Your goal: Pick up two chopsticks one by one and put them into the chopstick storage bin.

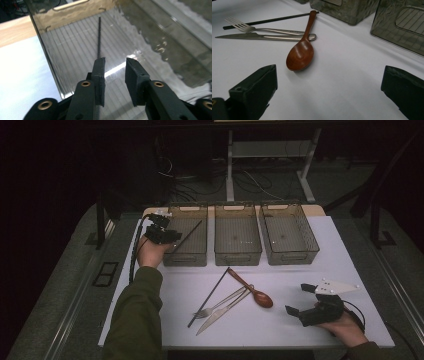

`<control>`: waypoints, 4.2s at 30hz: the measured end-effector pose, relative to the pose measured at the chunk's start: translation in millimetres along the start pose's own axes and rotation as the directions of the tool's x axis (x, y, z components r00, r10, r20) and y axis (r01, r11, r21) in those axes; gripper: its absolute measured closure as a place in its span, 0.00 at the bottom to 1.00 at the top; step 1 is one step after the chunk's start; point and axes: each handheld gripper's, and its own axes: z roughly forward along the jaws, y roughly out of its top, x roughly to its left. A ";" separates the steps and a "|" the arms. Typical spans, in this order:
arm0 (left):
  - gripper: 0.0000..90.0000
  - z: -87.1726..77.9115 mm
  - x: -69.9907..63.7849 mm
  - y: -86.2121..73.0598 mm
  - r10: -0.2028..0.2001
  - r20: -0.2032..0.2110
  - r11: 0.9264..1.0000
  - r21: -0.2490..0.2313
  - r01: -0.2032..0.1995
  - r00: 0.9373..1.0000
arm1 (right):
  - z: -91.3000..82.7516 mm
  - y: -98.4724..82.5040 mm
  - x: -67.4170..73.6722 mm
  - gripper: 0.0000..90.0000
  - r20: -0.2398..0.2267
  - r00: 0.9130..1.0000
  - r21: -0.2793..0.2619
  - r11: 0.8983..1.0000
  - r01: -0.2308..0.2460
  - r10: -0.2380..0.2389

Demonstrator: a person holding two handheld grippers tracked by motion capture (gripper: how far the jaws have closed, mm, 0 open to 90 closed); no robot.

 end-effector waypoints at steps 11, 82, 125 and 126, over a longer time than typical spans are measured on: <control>0.58 -29.1 -10.6 -1.1 0.022 0.077 0.997 -0.076 -0.016 0.997 | 0.2 -0.1 -0.2 0.00 0.002 1.000 0.001 1.000 0.001 -0.001; 0.85 -24.7 -141.2 -137.6 0.159 0.290 0.981 0.062 -0.184 0.944 | -0.7 0.0 1.8 0.00 0.010 1.000 0.005 1.000 0.007 -0.007; 0.95 -30.0 -114.9 -140.6 0.144 0.199 0.986 0.060 -0.159 0.969 | -1.8 0.3 1.9 0.00 0.010 1.000 0.000 1.000 0.007 -0.007; 0.95 -30.5 -114.7 -140.3 0.140 0.200 0.987 0.054 -0.153 0.970 | -1.8 0.3 1.7 0.00 0.011 1.000 0.000 1.000 0.007 -0.007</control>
